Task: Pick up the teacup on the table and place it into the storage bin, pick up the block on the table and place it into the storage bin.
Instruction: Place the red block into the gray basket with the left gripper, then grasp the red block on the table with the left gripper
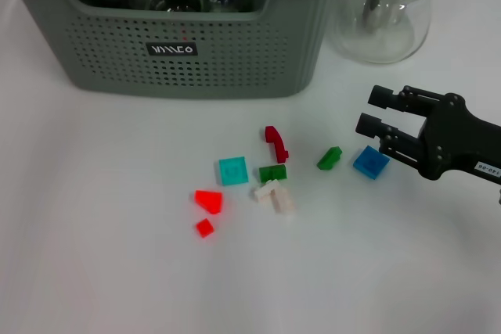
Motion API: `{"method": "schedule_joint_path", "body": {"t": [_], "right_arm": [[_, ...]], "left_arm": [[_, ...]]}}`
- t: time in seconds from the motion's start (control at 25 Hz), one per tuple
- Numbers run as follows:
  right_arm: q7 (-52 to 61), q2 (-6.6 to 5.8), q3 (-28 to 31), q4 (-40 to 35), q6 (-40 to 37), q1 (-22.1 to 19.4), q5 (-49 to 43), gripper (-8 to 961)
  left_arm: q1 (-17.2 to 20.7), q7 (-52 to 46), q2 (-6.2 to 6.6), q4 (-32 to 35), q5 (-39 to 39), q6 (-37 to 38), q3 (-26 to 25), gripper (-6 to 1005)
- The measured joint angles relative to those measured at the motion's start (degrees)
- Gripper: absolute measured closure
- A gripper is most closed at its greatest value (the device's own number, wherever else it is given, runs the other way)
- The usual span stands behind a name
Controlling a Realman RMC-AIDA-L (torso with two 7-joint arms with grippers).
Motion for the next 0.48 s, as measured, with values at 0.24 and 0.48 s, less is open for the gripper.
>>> {"method": "schedule_joint_path", "body": {"t": [0.24,0.48], "right_arm": [[0.0,0.07,0.08,-0.1,0.29,0.14,-0.02,448],[0.01,0.03,0.1,-0.13,0.37,0.35,-0.06,448]], "left_arm": [[11.89,16.51,-0.28,-1.35,-25.67,21.04,-10.97,398],[18.42,41.75,-1.51,-13.71,-18.66,33.35,-20.09,402]]}}
